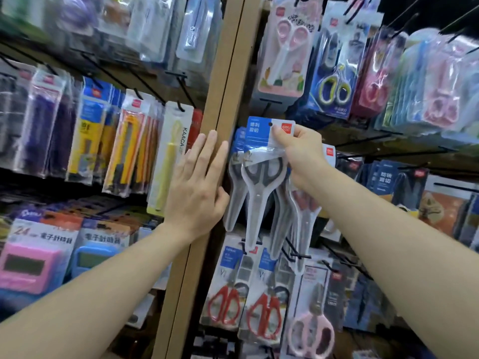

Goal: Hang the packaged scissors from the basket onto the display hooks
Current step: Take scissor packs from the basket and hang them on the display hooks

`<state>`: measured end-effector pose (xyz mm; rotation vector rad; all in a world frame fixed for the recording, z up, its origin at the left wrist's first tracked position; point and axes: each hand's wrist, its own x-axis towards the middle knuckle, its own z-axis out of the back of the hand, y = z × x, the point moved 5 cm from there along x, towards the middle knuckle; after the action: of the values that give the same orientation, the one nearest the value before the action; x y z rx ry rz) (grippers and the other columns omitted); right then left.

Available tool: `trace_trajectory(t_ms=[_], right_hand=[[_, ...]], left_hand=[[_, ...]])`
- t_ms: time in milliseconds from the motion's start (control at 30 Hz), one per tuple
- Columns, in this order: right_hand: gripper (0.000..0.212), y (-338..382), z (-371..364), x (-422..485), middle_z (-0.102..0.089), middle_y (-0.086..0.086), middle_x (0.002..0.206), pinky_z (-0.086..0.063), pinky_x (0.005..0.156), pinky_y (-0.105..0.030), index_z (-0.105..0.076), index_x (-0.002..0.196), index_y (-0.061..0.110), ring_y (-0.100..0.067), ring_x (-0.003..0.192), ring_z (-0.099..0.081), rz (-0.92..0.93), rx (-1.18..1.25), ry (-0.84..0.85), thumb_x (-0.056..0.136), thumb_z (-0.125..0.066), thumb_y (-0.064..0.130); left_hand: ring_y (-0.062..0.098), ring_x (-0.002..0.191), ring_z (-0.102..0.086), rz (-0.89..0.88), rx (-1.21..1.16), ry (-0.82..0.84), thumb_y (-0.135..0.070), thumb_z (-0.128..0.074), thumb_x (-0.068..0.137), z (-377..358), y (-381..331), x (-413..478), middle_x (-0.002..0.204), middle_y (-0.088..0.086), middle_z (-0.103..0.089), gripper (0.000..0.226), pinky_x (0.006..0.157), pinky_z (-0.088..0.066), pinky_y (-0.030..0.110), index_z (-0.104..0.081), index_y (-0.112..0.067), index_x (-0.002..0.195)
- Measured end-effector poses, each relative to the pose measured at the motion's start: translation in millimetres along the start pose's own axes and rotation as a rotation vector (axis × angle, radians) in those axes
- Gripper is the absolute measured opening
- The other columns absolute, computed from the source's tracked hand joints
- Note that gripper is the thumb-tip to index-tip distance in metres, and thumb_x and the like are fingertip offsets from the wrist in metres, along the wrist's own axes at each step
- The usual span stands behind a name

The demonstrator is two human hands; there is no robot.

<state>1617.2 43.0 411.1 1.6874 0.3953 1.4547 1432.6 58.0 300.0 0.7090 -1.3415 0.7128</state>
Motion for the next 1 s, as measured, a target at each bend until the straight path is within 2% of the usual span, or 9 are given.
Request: trace_trajectory(t_ms=[100, 167, 367, 500, 567, 667, 767, 867, 1000], right_hand=[[0.013, 0, -2, 7, -0.078, -0.013, 0.103, -0.063, 0.087, -0.044, -0.075, 0.095, 0.009, -0.029, 0.099, -0.075, -0.002, -0.045, -0.018, 0.101, -0.066, 0.018], [0.013, 1, -5, 9, -0.078, -0.013, 0.103, -0.061, 0.089, -0.045, -0.075, 0.095, 0.009, -0.028, 0.097, -0.076, 0.003, -0.044, -0.015, 0.1, -0.067, 0.018], [0.017, 0, -10, 16, -0.074, -0.003, 0.085, -0.059, 0.075, -0.031, -0.072, 0.084, 0.013, -0.013, 0.076, -0.07, -0.008, -0.065, -0.023, 0.099, -0.068, 0.017], [0.009, -9, -9, 17, -0.073, 0.003, 0.089, -0.054, 0.067, -0.021, -0.072, 0.096, 0.014, -0.006, 0.078, -0.067, -0.024, -0.156, -0.041, 0.1, -0.068, 0.022], [0.009, -7, -5, 15, -0.072, 0.004, 0.095, -0.057, 0.078, -0.024, -0.069, 0.104, 0.015, -0.006, 0.086, -0.067, 0.108, -0.301, -0.081, 0.097, -0.071, 0.02], [0.039, -4, -1, 0, -0.065, 0.009, 0.105, -0.049, 0.081, -0.009, -0.058, 0.121, 0.017, -0.001, 0.09, -0.062, 0.407, -0.497, -0.121, 0.089, -0.079, 0.013], [0.056, -6, 3, -9, -0.058, -0.006, 0.124, -0.053, 0.089, -0.024, -0.056, 0.131, 0.009, -0.017, 0.107, -0.059, 0.652, -0.633, -0.14, 0.082, -0.083, 0.009], [0.047, -11, 0, -11, -0.055, -0.015, 0.128, -0.048, 0.094, -0.03, -0.065, 0.126, 0.004, -0.028, 0.113, -0.054, 0.816, -0.83, -0.095, 0.083, -0.083, 0.011], [0.043, -26, -12, -16, -0.058, -0.016, 0.142, -0.048, 0.103, -0.052, -0.066, 0.134, 0.014, -0.039, 0.13, -0.048, 1.006, -1.159, 0.051, 0.097, -0.061, 0.035]], left_hand=[[0.03, 0.159, -0.017, 0.004, 0.021, -0.03, -0.013, -0.062, 0.083, 1, -1, 0, 0.169, 0.015, -0.023, 0.083, 0.13, -0.005, 0.041, -0.033, -0.007, 0.16], [0.031, 0.158, -0.018, 0.002, 0.029, -0.045, -0.012, -0.063, 0.082, 3, -2, 1, 0.169, 0.015, -0.025, 0.083, 0.13, 0.001, 0.037, -0.034, -0.006, 0.159], [0.029, 0.159, -0.017, 0.007, 0.013, -0.042, -0.013, -0.064, 0.082, 2, -1, 1, 0.17, 0.014, -0.024, 0.084, 0.13, -0.004, 0.035, -0.034, -0.007, 0.16], [0.03, 0.159, -0.018, 0.012, 0.01, -0.047, -0.011, -0.068, 0.081, 4, -2, 2, 0.169, 0.015, -0.024, 0.086, 0.13, -0.002, 0.034, -0.034, -0.007, 0.159], [0.031, 0.158, -0.019, 0.009, 0.007, -0.055, -0.01, -0.07, 0.08, 4, -2, 1, 0.169, 0.015, -0.025, 0.086, 0.129, 0.0, 0.032, -0.035, -0.006, 0.159], [0.029, 0.159, -0.016, 0.01, -0.008, -0.039, -0.011, -0.066, 0.082, 2, -1, 0, 0.17, 0.014, -0.022, 0.085, 0.13, -0.009, 0.036, -0.033, -0.007, 0.16], [0.029, 0.159, -0.015, 0.012, -0.018, -0.035, -0.013, -0.062, 0.084, 2, 0, 0, 0.17, 0.014, -0.022, 0.082, 0.13, -0.011, 0.036, -0.032, -0.008, 0.16], [0.029, 0.159, -0.015, 0.011, -0.03, -0.035, -0.011, -0.064, 0.084, 1, 0, 0, 0.17, 0.014, -0.023, 0.082, 0.13, -0.011, 0.037, -0.033, -0.007, 0.16], [0.029, 0.159, -0.015, 0.013, -0.03, -0.045, -0.008, -0.067, 0.083, 1, 0, 0, 0.17, 0.015, -0.023, 0.083, 0.129, -0.014, 0.039, -0.034, -0.007, 0.16]])
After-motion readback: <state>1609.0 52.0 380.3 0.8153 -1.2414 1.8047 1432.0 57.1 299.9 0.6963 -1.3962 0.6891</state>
